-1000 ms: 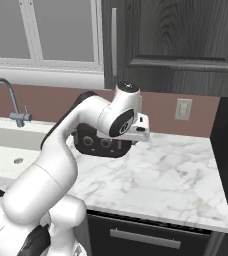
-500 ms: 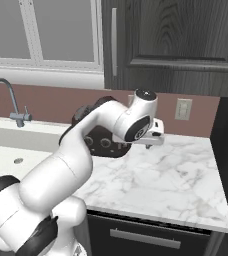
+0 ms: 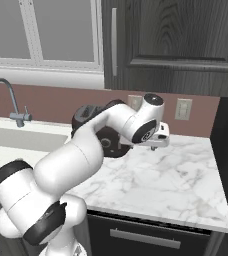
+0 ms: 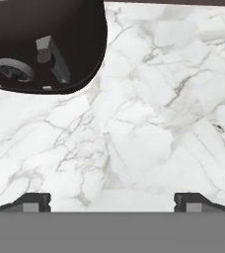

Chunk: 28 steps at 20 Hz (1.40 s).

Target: Start the toaster. Once the lever pops up, take the bread to the plate on the dining counter.

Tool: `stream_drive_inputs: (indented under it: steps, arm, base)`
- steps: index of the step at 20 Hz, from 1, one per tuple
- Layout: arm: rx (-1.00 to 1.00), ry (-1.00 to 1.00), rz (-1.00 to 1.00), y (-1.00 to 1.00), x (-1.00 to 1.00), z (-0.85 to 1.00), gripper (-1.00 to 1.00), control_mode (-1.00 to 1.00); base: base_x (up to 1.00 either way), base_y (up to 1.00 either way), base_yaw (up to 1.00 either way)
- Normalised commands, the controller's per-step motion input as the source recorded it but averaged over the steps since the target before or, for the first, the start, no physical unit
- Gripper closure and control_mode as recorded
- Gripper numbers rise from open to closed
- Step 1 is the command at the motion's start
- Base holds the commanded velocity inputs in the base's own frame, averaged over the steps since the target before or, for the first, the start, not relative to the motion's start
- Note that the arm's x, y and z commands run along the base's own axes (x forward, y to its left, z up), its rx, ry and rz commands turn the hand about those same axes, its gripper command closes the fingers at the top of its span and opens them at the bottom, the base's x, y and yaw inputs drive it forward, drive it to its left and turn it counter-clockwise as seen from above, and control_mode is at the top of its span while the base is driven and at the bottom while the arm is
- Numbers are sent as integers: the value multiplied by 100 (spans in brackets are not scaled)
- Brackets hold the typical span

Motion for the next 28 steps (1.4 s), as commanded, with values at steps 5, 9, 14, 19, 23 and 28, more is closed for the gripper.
stream_drive_inputs:
  steps: [5,9,14,19,23,28]
  arm:
    - [0,0,0,-1,12,-23,-100,-100]
    - [0,0,0,-6,5,-23,-100,-100]
    - [0,0,0,0,13,-20,-100,-100]
    - [0,0,0,0,14,-18,-100,-100]
    - [0,0,0,0,14,-22,-100,-100]
    - [3,0,0,0,12,-28,-100,-100]
  base:
    - [0,0,0]
    - [0,0,0]
    - [0,0,0]
    - [0,0,0]
    - [0,0,0]
    - [0,0,0]
